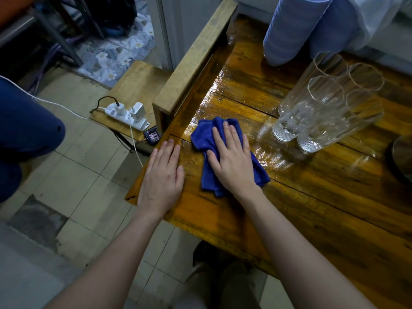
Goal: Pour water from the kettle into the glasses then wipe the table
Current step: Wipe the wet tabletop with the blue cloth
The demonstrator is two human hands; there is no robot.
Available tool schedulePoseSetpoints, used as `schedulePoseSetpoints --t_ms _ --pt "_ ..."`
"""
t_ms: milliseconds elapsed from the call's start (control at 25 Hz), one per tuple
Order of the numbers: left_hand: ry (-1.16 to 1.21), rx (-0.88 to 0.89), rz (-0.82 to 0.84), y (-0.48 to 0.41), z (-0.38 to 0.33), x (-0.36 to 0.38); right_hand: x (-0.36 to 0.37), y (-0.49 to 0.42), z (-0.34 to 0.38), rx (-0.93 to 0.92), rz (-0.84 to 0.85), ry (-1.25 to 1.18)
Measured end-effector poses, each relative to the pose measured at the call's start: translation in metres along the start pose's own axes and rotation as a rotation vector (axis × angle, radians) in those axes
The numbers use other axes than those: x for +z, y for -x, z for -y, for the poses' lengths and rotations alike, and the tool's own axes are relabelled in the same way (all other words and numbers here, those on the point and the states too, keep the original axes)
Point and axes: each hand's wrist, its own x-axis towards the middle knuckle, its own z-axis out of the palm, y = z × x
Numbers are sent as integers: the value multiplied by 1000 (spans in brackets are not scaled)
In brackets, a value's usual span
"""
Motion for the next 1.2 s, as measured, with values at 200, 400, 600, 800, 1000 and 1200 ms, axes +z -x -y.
schedulePoseSetpoints --t_ms 200,400,600,800,1000,1200 --pt "-65 31 7 2 -3 -2 -9 69 -26 131 -34 17" --pt "-68 184 31 4 -8 -4 -21 134 -62 56 72 55" --pt "87 307 77 -10 -44 6 -32 167 -102 99 86 72" --pt "38 263 72 -14 -46 21 -40 165 -144 492 -63 43" --pt "36 256 73 -16 -46 21 -36 144 -148 559 -97 81" --pt "40 257 81 -15 -48 17 -32 130 -98 462 -72 72"
